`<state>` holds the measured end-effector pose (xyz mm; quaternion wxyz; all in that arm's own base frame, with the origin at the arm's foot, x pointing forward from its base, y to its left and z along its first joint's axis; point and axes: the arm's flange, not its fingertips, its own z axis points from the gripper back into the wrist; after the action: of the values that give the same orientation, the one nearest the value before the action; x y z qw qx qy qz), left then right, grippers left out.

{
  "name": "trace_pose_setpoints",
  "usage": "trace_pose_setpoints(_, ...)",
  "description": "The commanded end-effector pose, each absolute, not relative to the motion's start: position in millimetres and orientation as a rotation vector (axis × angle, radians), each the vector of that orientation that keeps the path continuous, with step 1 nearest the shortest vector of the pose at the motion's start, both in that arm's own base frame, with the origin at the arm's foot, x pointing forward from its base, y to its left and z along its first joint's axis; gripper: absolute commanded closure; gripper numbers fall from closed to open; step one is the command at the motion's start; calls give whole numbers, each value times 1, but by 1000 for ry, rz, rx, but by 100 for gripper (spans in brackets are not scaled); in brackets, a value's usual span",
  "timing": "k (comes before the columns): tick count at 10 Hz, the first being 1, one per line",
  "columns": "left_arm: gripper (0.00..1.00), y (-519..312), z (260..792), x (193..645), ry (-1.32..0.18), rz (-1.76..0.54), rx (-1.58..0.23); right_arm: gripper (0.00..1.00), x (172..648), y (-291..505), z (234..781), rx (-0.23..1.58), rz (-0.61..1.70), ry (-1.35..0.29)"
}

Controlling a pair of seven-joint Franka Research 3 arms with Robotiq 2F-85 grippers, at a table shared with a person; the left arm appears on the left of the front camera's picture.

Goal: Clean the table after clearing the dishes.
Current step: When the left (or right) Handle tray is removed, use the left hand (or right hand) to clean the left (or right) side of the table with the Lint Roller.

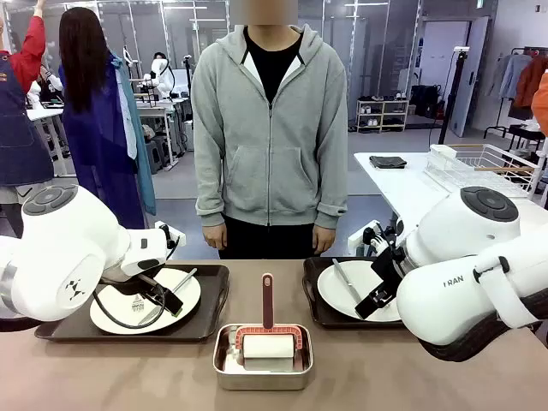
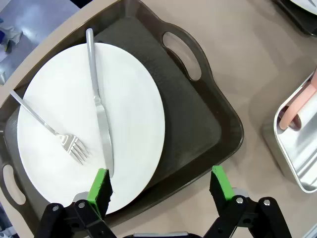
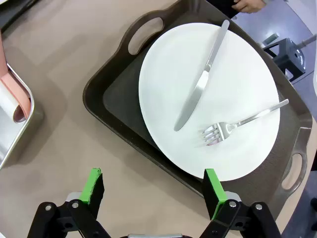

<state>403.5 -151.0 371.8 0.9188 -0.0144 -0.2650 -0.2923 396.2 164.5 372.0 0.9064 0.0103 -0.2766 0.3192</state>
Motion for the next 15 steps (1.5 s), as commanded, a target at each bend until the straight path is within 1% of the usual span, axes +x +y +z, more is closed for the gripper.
trace_pose_setpoints(1, 0, -151, 372, 403, -545, -601, -30, 0, 396, 165, 372, 21, 659, -571)
trace_pose_setpoints(15, 0, -151, 372, 403, -545, -601, -30, 0, 396, 165, 372, 21, 659, -571)
